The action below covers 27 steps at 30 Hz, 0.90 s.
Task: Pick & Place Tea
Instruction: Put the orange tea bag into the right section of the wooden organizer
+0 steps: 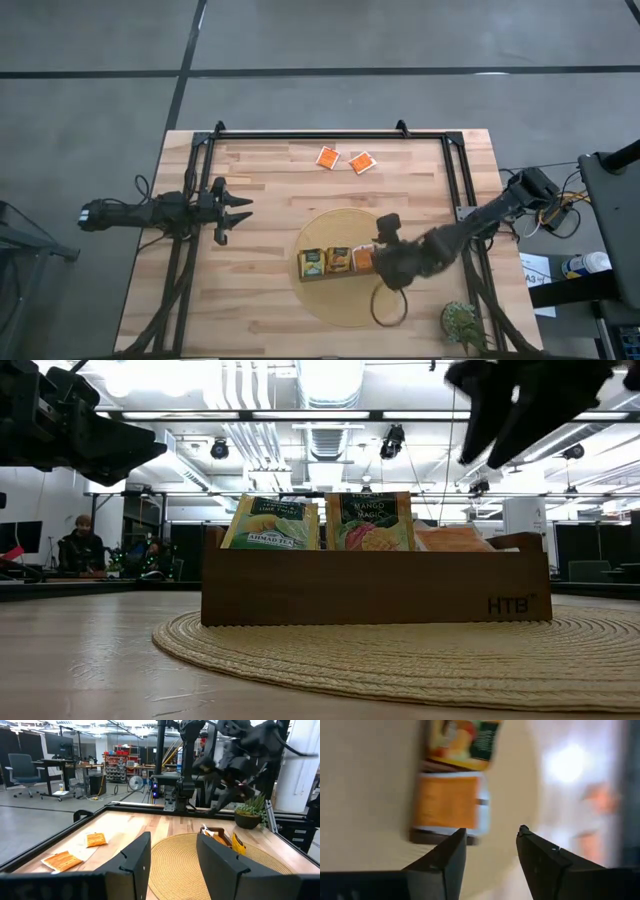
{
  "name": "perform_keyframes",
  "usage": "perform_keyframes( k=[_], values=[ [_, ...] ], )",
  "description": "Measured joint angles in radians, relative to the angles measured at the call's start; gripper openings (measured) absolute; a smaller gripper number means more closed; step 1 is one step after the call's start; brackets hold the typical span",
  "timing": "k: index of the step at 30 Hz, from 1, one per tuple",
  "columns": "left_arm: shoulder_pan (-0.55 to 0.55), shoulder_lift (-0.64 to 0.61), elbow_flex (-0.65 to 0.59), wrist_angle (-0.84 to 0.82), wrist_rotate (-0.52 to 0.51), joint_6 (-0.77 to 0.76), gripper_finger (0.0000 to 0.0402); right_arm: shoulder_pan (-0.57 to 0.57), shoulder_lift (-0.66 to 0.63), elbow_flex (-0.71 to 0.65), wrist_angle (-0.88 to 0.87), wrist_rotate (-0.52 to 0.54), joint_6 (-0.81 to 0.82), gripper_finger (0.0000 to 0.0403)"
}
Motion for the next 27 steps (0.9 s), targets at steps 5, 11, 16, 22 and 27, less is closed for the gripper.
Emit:
perform_keyframes(
  k=[5, 11, 16, 22, 27],
  values=[
    [0.000, 0.000, 0.000, 0.000, 0.000, 0.000, 0.0153, -0.118, -0.050, -0.058, 0.110, -0.299, 0.069, 0.0164],
    [0.000, 0.000, 0.000, 0.000, 0.000, 0.000, 0.0153, -0.218, -0.063, -0.129, 0.227, -0.340, 0.039, 0.0157],
    [0.000, 0.000, 0.000, 0.000, 0.000, 0.000, 0.0153, -0.290, -0.048, -0.175, 0.315, -0.502, 0.035, 0.0162],
    [0.000, 0.000, 0.000, 0.000, 0.000, 0.000, 0.0153, -0.318, -0.040, -0.219, 0.388, -0.587, 0.035, 0.0169],
    [0.000, 0.000, 0.000, 0.000, 0.000, 0.000, 0.0153, -0.318, -0.039, -0.244, 0.413, -0.584, 0.045, 0.0167]
  ],
)
